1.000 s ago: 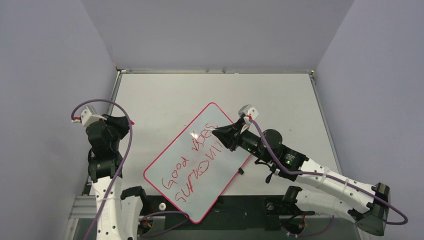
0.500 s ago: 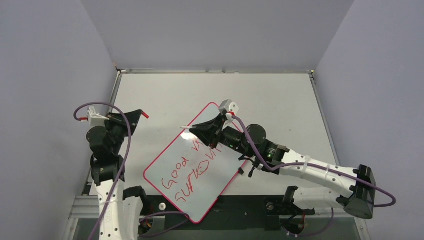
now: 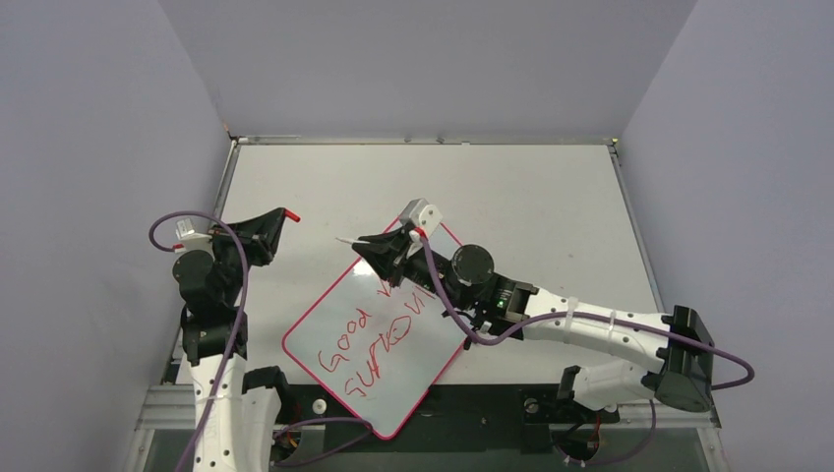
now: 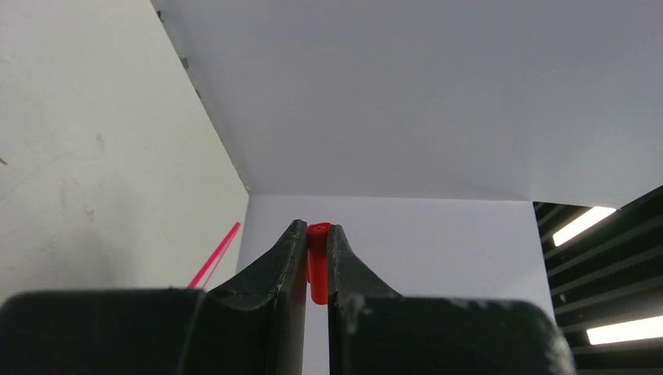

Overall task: Write a sentence on the whiteboard
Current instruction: Insert the pen cap into the whiteboard marker.

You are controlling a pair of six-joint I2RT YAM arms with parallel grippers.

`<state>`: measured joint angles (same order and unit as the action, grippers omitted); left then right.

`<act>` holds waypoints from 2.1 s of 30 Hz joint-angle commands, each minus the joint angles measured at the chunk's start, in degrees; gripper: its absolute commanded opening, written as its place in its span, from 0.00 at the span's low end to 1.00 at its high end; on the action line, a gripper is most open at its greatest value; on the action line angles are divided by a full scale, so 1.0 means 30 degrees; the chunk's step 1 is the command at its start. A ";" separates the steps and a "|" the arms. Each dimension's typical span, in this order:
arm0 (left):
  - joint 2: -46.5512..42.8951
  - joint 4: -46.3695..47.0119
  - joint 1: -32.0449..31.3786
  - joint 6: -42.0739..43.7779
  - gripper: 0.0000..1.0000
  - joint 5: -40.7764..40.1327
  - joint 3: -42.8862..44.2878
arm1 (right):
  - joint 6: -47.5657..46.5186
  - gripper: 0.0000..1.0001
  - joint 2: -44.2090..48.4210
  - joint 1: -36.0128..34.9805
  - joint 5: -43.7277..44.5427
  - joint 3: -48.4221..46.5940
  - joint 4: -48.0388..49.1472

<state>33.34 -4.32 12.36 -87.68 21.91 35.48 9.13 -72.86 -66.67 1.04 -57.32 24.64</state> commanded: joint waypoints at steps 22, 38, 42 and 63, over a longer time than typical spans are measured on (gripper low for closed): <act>0.0266 0.0569 -0.0106 -0.4299 0.00 0.2579 0.0253 | -0.6384 0.00 -0.4407 0.0383 -0.2790 -0.3852 0.2526; 0.0473 0.0085 -0.0073 -0.4121 0.00 0.2692 0.0486 | -0.6148 0.00 -0.5751 0.0110 -0.2416 -0.4972 0.2309; 0.0501 0.0028 -0.0079 -0.4142 0.00 0.2664 0.0486 | -0.6184 0.00 -0.5786 0.0119 -0.2088 -0.4979 0.2220; 0.0450 -0.0223 0.0047 -0.4201 0.00 0.2451 0.0750 | -0.6615 0.00 -0.5951 0.0194 -0.1284 -0.5068 0.1900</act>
<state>35.29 -5.37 12.12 -100.12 28.91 35.48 -10.04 -89.80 -66.06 -3.29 -69.71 28.60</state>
